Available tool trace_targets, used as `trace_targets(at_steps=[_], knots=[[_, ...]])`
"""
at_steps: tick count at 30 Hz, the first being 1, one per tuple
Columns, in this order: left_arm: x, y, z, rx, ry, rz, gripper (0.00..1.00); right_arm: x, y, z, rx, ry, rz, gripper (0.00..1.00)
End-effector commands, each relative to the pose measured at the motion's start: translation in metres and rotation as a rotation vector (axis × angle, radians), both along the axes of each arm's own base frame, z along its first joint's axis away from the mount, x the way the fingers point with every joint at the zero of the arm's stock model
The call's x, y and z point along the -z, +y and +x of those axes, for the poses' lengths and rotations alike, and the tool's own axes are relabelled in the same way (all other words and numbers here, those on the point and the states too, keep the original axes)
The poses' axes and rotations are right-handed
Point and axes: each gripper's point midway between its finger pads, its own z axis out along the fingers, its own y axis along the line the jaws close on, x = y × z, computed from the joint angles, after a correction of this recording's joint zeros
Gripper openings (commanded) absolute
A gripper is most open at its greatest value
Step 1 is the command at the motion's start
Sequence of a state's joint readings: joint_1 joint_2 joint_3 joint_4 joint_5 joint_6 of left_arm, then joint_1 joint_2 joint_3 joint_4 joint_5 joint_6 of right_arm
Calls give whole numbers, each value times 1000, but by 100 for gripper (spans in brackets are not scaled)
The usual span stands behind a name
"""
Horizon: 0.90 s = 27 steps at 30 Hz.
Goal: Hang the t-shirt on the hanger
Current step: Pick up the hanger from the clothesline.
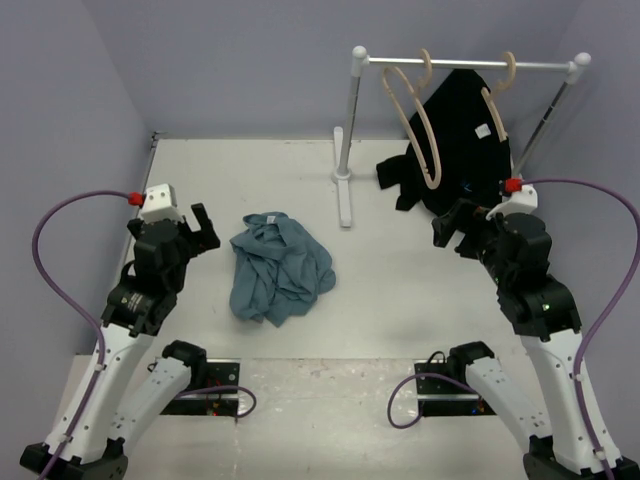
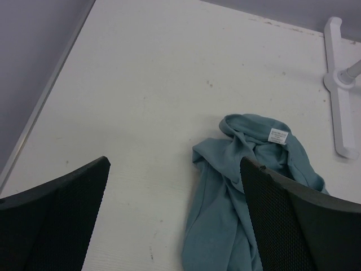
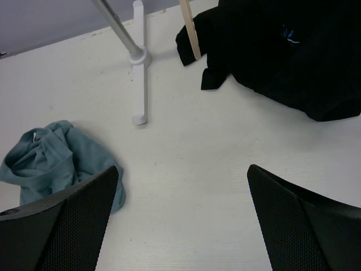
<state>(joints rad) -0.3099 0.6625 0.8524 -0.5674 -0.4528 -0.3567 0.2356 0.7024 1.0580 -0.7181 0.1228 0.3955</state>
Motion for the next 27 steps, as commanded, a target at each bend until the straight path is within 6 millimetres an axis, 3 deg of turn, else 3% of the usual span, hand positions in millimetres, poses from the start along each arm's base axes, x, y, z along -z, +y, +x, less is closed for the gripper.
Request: trace_targets(at_steps=[1,4,9,14,18,20,22,24,27], knots=[[-2,5,1,-40,-9,-7,100,-8,-5,8,50,-40,16,99],[-1,3,3,-33,-4,-9,100,-14,-3,13,27,-97,8,99],[2,0,5,-20,10,-9,100,-39,1,28,-7,-140,-41,99],[9,-7,8,18,36,-10,100,-57,0,70,-22,-103,-180,99],[16,-18,8,74,57,-25,100,-74,7,120,-51,-78,-256,97],[19,-21,7,92,62,-31,100,-49,4,156,-70,28,-310,90],[18,-22,6,102,56,-35,100,-52,4,183,-99,56,-320,80],[18,-24,6,113,50,-40,100,-35,5,208,-136,122,-329,67],[18,-26,6,126,49,-41,100,-13,8,229,-161,186,-344,62]])
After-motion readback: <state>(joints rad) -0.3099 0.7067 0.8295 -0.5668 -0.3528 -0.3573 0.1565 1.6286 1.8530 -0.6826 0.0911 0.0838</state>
